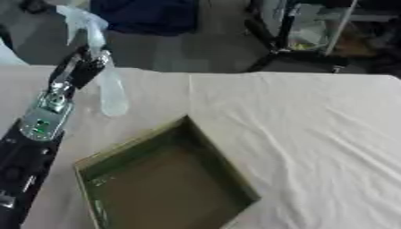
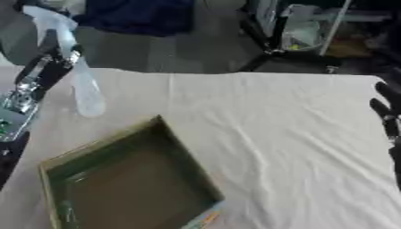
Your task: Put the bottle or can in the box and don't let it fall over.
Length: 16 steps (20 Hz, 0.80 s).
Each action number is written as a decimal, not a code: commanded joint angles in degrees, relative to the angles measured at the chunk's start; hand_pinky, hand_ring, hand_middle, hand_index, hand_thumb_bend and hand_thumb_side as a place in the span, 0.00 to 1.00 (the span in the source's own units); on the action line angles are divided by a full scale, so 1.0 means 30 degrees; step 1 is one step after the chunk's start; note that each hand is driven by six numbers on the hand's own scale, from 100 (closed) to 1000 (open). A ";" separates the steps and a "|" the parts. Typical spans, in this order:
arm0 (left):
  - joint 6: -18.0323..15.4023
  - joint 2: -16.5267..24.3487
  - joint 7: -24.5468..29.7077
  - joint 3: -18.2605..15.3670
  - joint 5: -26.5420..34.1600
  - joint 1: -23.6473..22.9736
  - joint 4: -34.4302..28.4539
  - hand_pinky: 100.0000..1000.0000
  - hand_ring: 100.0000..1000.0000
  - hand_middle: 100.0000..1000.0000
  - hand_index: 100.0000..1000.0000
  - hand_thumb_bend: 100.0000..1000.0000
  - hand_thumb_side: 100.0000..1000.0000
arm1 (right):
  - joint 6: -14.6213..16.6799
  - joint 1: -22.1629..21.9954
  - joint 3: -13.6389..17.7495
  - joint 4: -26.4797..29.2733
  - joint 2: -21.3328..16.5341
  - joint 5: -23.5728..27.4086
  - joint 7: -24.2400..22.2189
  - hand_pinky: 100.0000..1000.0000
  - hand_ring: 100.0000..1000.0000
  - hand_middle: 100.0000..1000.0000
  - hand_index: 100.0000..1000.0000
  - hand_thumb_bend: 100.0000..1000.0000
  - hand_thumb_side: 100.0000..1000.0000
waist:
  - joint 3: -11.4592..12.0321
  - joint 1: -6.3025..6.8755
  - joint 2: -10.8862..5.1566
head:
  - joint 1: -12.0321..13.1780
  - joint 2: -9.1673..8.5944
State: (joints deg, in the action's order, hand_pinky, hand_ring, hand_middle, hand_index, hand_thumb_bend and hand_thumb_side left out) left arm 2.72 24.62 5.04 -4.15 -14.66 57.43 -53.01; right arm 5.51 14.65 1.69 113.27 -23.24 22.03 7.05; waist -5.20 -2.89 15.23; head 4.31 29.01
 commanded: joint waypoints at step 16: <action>0.0438 0.0073 -0.0510 -0.0316 -0.0689 0.1176 0.0407 1.00 1.00 1.00 0.81 0.18 0.76 | -0.0151 0.0332 0.0000 0.0441 -0.0147 0.0116 -0.0358 1.00 1.00 1.00 1.00 0.00 0.41 | -0.0148 -0.0016 -0.0184 | 0.0177 -0.0704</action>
State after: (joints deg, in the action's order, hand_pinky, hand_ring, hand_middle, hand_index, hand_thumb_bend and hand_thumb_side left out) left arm 3.80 24.19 3.63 -4.57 -16.70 59.36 -51.40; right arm 5.03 15.09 1.37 113.27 -22.89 22.03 6.11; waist -5.53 -2.99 15.58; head 4.64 27.81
